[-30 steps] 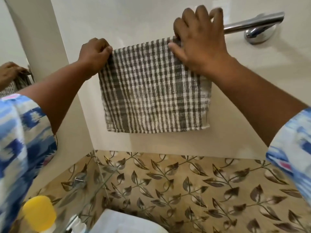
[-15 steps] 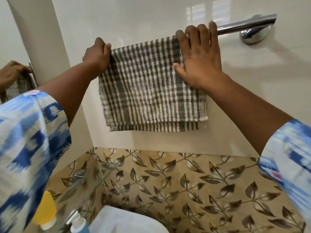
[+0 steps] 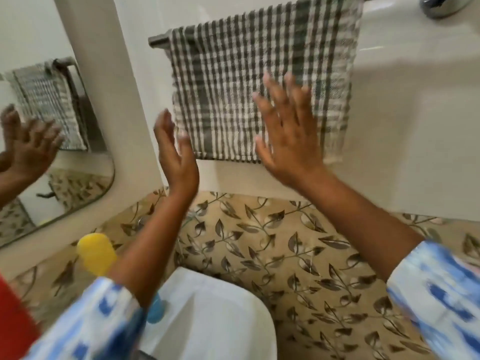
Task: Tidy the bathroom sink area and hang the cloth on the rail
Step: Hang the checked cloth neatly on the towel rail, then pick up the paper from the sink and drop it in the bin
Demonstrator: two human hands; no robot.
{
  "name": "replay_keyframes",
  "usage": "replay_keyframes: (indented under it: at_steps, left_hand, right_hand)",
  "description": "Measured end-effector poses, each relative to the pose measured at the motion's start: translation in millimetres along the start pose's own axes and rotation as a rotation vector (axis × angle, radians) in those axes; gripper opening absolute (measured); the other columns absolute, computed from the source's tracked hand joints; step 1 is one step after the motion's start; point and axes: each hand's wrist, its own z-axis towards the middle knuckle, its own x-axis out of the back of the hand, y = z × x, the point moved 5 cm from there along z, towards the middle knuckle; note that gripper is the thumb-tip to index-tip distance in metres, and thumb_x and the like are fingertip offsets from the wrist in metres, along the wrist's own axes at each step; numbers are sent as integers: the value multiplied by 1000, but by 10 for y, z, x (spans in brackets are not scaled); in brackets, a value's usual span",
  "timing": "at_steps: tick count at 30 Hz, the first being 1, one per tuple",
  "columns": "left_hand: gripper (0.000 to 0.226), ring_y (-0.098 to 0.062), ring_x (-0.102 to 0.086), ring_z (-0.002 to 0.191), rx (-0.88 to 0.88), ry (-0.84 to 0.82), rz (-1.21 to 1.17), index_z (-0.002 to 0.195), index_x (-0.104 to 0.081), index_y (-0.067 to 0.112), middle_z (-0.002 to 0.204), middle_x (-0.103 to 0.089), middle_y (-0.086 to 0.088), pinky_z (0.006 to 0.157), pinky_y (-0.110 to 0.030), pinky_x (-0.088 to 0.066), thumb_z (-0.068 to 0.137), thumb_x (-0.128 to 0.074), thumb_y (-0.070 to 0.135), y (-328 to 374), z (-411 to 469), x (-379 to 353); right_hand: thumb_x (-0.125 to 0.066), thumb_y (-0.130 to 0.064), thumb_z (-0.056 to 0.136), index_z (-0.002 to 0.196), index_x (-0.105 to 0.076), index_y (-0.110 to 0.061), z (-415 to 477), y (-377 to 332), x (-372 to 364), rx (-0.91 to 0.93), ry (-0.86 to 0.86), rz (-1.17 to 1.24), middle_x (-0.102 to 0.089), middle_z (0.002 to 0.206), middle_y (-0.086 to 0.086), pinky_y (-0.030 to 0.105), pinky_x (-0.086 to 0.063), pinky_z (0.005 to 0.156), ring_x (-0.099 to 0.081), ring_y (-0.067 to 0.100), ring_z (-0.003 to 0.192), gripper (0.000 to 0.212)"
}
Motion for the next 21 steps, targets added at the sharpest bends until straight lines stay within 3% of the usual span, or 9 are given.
replay_keyframes:
  at_steps: [3,7,11,14,17,21]
  left_hand:
    - [38,-15,-45,125,138,-81,-6,132,-37,12,136,-46,-10,104,-20,-36,94,-41,10,-342,-1029,265]
    - [41,-22,-50,119,429,-227,185,130,-42,6,130,-51,-9,101,-26,-39,90,-43,15,-770,-2268,764]
    - [34,-24,-49,119,651,-281,429,128,-45,8,131,-50,-7,101,-31,-36,94,-49,8,-971,-3234,1355]
    - [34,-28,-53,112,815,-295,542,125,-47,4,130,-52,-14,97,-37,-43,91,-52,2,-1024,-3747,1723]
    - [25,-35,-58,100,931,-306,610,112,-56,1,114,-60,-20,90,-38,-44,87,-53,-5,-1057,-4051,2038]
    - [41,-30,-45,122,1157,-697,915,131,-45,14,133,-48,-12,99,-35,-37,91,-53,20,-1204,-4420,2435]
  right_hand:
    - [-49,-27,85,139,-35,-12,-739,-511,-412,-13,-172,249,-34,150,16,42,-6,118,-19,34,141,57]
    - [-58,-12,80,127,-51,-5,-1762,-1097,-861,-64,-477,536,-48,139,18,44,-34,110,-42,37,130,48]
    - [-57,-11,84,131,-48,-6,-2522,-1576,-1123,-161,-790,716,-46,141,17,43,-35,110,-42,34,130,48]
    - [-55,-16,88,136,-40,-12,-3007,-1901,-1291,-226,-1015,776,-36,149,11,38,-32,111,-33,27,136,51]
    - [-54,-20,89,137,-38,-12,-3457,-2184,-1434,-148,-1251,756,-34,148,9,36,-36,105,-35,27,133,50]
    - [-50,-15,90,133,-43,-15,-3915,-2382,-1535,-85,-1491,731,-43,140,10,38,-39,102,-41,30,126,43]
